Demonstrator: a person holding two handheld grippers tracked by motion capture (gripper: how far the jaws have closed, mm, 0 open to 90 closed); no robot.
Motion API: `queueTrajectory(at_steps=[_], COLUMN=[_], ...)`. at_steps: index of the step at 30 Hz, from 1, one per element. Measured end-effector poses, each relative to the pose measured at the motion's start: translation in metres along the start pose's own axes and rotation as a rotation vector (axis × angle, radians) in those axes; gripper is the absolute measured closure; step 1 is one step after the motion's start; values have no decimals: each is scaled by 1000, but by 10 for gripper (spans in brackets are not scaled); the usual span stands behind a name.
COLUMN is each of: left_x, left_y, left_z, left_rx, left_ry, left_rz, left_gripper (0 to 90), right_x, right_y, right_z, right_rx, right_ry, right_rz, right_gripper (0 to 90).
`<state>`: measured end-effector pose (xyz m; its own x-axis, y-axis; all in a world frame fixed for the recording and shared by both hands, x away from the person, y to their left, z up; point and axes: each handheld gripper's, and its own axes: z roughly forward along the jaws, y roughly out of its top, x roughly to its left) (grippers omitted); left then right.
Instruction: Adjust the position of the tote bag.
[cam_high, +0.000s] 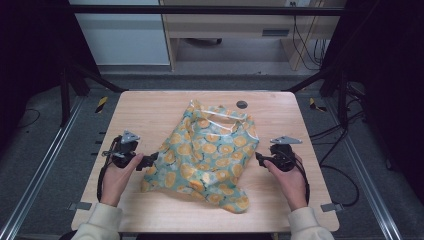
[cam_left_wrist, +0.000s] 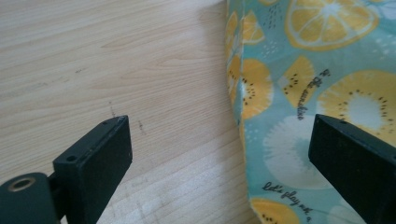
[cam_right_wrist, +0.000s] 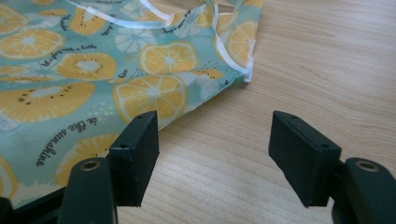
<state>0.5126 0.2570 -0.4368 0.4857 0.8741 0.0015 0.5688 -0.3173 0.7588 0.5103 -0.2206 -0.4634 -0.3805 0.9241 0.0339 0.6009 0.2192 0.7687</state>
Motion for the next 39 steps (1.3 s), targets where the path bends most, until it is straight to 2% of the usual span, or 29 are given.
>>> queueTrajectory(at_steps=[5,9,13,18,22,24,26,27,28,29,32,35,36,39], left_x=[-12,-21,-27,-34,-40,-40,-39,-39,-40,-41,-46,-52,-53,-56], left_y=[9,18,21,28,35,44,55,61,66,70,77,83,84,87], left_z=[-2,-2,-1,1,4,9,16,21,25,29,38,46,48,53], left_rx=[-25,-30,-33,-14,17,14,9,6,13,19,19,37,45,65], left_ry=[-2,-5,-20,-24,-22,-18,-14,-18,-23,-26,-38,-23,-15,-2], left_rz=[32,81,82,102,143,150,154,154,156,156,153,179,184,195], left_gripper=[58,54,52,50,47,45,46,46,45,45,41,42,42,41], right_x=[3,5,6,5,3,1,-1,-1,-4,-4,-10,-11,-10,-9], right_y=[2,8,11,14,16,21,33,33,40,40,48,54,57,57], right_z=[1,0,1,-1,1,7,20,20,30,30,45,57,65,71], right_rx=[9,2,7,-6,-2,5,24,24,34,34,64,97,121,129], right_ry=[11,21,24,18,16,35,25,25,20,20,11,10,-7,-3], right_rz=[-10,-22,-32,-25,-12,-6,-12,-12,-2,-2,8,32,18,30], right_gripper=[365,373,361,298,261,244,235,235,233,233,226,220,215,222])
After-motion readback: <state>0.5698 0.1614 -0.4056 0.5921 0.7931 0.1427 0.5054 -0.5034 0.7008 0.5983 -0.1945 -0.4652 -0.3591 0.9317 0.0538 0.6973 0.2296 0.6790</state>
